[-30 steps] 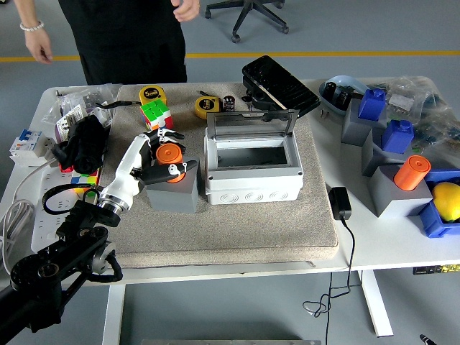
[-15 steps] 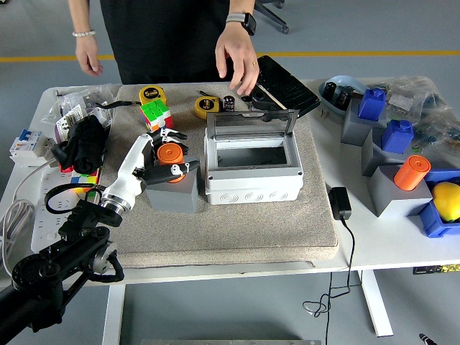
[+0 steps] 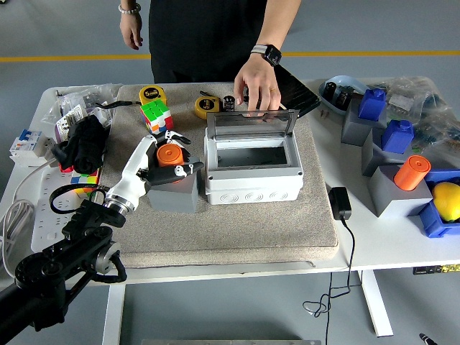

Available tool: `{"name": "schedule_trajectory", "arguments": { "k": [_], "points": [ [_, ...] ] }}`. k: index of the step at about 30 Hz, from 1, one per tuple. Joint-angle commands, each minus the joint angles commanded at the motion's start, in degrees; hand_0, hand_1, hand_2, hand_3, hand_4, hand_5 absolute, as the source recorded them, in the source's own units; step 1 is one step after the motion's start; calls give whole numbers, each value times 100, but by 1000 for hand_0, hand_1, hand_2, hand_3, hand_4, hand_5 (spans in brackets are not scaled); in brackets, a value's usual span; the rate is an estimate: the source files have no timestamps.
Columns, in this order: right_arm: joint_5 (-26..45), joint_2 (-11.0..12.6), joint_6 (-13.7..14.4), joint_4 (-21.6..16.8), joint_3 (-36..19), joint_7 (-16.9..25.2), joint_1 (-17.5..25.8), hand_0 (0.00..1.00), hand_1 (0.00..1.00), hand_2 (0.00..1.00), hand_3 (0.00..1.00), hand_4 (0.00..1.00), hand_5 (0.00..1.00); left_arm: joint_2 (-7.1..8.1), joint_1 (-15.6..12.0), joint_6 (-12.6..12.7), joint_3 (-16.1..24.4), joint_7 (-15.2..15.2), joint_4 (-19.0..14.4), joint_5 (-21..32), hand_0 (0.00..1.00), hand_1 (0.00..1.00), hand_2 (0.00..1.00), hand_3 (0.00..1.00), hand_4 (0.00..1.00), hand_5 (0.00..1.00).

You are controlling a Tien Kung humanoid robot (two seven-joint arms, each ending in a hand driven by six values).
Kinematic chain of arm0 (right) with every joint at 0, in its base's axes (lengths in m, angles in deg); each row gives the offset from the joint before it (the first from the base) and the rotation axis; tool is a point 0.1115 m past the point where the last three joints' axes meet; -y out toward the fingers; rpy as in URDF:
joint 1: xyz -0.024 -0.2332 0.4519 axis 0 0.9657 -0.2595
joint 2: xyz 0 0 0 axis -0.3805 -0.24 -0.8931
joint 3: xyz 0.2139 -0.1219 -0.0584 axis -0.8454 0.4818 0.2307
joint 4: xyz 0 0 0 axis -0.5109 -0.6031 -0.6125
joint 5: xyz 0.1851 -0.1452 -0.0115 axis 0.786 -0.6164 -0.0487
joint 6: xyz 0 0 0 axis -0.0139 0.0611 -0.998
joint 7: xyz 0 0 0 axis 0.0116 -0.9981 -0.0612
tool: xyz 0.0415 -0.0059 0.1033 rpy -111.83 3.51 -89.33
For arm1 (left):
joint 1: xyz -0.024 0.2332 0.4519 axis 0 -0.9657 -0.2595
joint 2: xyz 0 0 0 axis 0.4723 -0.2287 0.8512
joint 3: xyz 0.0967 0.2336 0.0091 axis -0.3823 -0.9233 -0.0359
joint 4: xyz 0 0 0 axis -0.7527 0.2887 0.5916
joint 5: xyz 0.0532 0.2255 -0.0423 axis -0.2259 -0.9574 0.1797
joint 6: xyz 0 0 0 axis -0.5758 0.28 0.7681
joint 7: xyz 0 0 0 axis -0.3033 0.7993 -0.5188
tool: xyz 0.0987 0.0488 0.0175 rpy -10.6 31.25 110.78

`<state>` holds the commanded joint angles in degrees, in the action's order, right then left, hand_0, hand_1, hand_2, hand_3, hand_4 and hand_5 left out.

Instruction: Fetch the battery,place it into the box,close the lid of the box

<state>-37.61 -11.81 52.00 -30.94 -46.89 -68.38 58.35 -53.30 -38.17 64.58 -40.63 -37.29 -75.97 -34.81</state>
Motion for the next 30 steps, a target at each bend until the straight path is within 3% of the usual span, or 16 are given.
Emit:
{"name": "schedule_trajectory", "arguments": {
  "k": [2,3,8,9,14,15,30],
  "points": [
    [0,-1,6,-2,2,8,2,667,641,643,535,868,422,-7,8,-3,-2,-4,8,20,258,304,322,371,987,2],
    [0,-1,11,-2,1,15,4,667,641,642,535,868,423,-10,12,-1,-3,-6,9,26,146,210,250,254,775,2],
    [11,-2,24,-2,10,33,-1,667,641,642,535,868,423,-33,60,14,-23,-1,29,56,146,210,250,254,775,2],
    [13,-1,26,-3,11,38,-1,666,641,641,534,867,424,-38,70,15,-32,2,31,58,64,125,154,171,532,2],
    [18,-2,32,-5,25,51,-7,666,641,641,534,867,424,-63,116,-42,-92,55,63,118,64,125,154,171,532,2],
    [18,-2,32,-5,29,53,-9,666,640,641,533,867,424,-65,120,-48,-101,58,65,121,60,75,117,168,271,2],
    [45,10,63,-5,86,98,-21,666,637,637,533,866,422,-60,170,-94,-159,102,-139,75,59,66,115,180,263,2]
  ]
}}
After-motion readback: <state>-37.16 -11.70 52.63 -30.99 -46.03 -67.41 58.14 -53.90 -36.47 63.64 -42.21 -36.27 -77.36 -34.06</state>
